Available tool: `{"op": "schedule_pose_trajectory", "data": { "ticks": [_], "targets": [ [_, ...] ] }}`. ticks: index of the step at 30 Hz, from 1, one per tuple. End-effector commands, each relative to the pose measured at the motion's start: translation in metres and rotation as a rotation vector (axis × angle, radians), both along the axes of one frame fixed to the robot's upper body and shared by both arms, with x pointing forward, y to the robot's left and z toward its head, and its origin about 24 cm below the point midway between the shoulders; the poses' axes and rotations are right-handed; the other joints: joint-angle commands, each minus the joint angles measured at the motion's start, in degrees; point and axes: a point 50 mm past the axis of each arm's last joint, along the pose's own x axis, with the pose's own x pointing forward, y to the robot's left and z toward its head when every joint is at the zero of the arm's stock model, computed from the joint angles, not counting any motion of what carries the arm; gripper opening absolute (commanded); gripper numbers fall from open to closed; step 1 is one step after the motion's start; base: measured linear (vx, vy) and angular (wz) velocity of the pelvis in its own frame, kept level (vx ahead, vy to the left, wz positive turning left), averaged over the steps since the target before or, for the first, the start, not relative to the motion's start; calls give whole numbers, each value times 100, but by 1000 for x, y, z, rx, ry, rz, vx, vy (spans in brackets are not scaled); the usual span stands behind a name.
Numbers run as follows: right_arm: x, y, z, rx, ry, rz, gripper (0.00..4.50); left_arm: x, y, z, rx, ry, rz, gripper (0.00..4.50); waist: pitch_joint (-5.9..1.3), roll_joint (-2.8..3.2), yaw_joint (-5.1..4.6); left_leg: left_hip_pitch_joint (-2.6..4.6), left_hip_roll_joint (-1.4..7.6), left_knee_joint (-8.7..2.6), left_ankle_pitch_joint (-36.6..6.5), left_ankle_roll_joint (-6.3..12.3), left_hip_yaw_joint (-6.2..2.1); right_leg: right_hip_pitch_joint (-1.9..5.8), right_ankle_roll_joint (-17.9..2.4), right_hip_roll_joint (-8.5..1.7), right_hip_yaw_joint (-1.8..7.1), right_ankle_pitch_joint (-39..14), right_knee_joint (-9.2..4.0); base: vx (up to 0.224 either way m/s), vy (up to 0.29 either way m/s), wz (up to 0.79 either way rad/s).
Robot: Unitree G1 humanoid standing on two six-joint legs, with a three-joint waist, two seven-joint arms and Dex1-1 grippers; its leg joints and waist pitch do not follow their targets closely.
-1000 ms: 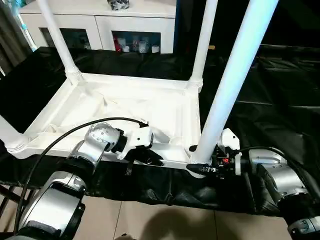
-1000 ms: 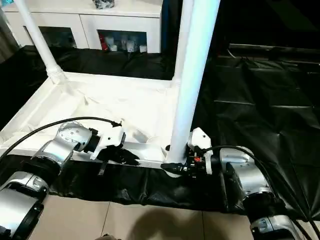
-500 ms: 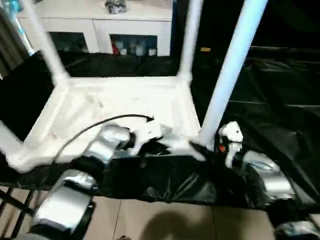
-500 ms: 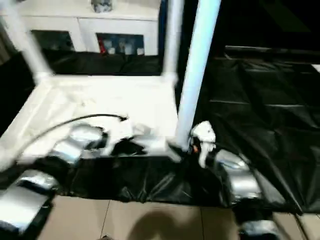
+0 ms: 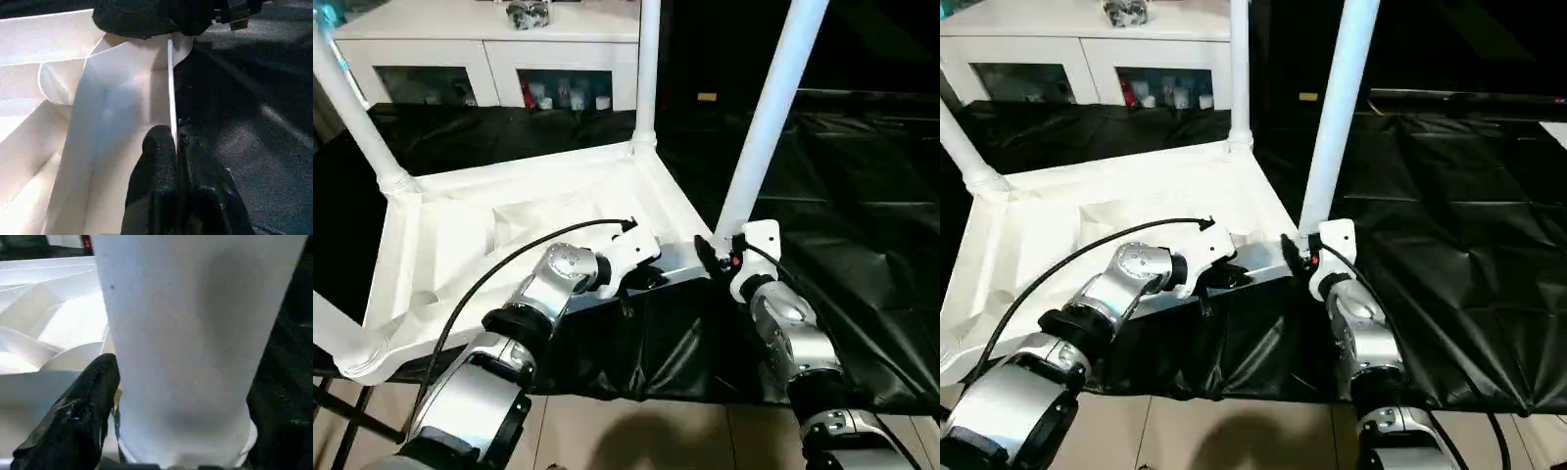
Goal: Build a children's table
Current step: Rotate leg to tighten
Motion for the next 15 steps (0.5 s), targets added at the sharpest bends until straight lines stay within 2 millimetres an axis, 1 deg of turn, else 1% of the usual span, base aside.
{"op": "schedule_pose_trajectory", "data": {
  "ticks": [1, 2, 3, 4, 5, 6, 8, 9, 10, 11, 12, 13, 14, 15],
  "targets": [
    [-6, 21, -2, -38, 11, 207, 399, -7, -2, -2, -39, -10, -74, 0, -272, -48, -11, -7, 314, -423, -1237, 404, -133, 224, -1187, -506, 352, -1325, -473, 0, 0, 0],
    [-7, 19, -1, -40, 8, 245, 399, -7, 1, -1, -47, -11, -88, 0, -279, -58, -12, -37, 305, -416, -1154, 450, -140, 260, -1191, -504, 342, -1243, -458, 0, 0, 0],
    [-9, 18, 2, -45, 4, 311, 399, -8, 7, 0, -55, 0, -99, 0, -288, -63, -18, -54, 303, -400, -1070, 529, -135, 271, -1206, -506, 342, -1114, -446, 0, 0, 0],
    [-10, 17, 2, -51, 1, 343, 399, -8, 9, 0, -52, 0, -103, 0, -295, -107, -35, -58, 308, -390, -961, 595, -121, 258, -1233, -500, 342, -1018, -434, 0, 0, 0],
    [-10, 17, 2, -51, 1, 343, 399, -8, 9, 0, -52, 0, -103, 0, -300, -91, -22, -55, 305, -378, -895, 617, -121, 260, -1258, -508, 342, -977, -419, 0, 0, 0],
    [-15, 15, 3, -65, 1, 425, 399, -10, 14, 0, -45, 2, -130, 0, -298, -74, -10, -53, 309, -373, -813, 665, -113, 254, -1285, -509, 343, -919, -422, 0, 0, 0],
    [-23, 12, 6, -73, 9, 554, 399, -12, 22, -1, -23, 11, -167, 0, -290, -78, 14, -53, 322, -367, -792, 723, -102, 254, -1300, -486, 332, -822, -407, 0, 0, 0],
    [-27, 9, 8, -71, 13, 614, 399, -13, 27, -1, -10, 18, -189, 0, -284, -83, 22, -65, 324, -369, -813, 761, -99, 267, -1288, -469, 319, -830, -403, 0, 0, 0],
    [-29, 8, 9, -68, 16, 649, 399, -13, 29, -1, -3, 20, -204, 0, -286, -73, 42, -55, 340, -371, -864, 779, -100, 255, -1270, -477, 320, -877, -407, 0, 0, 0],
    [-29, 8, 9, -68, 16, 649, 399, -13, 29, -1, -3, 20, -204, 0, -289, -69, 48, -54, 352, -372, -875, 762, -103, 251, -1271, -484, 324, -880, -400, 0, 0, 0],
    [-35, 2, 12, -59, 34, 729, 399, -15, 36, -1, 16, 29, -237, 0, -288, -73, 43, -46, 354, -380, -884, 738, -103, 243, -1302, -479, 321, -869, -400, 0, 0, 0],
    [-38, -1, 13, -55, 49, 771, 399, -15, 39, 0, 23, 35, -252, 0, -295, -73, 58, -33, 351, -370, -896, 741, -97, 247, -1319, -478, 322, -847, -398, 0, 0, 0],
    [-42, -3, 14, -57, 63, 807, 399, -16, 42, 0, 31, 41, -265, 0, -290, -86, 81, -35, 355, -368, -892, 775, -92, 248, -1323, -470, 330, -797, -390, 0, 0, 0],
    [-43, -5, 14, -59, 71, 830, 383, -16, 43, 0, 34, 45, -274, 0, -292, -71, 109, -22, 369, -371, -896, 754, -91, 231, -1324, -485, 331, -801, -387, 0, 0, 0]
  ]
}}
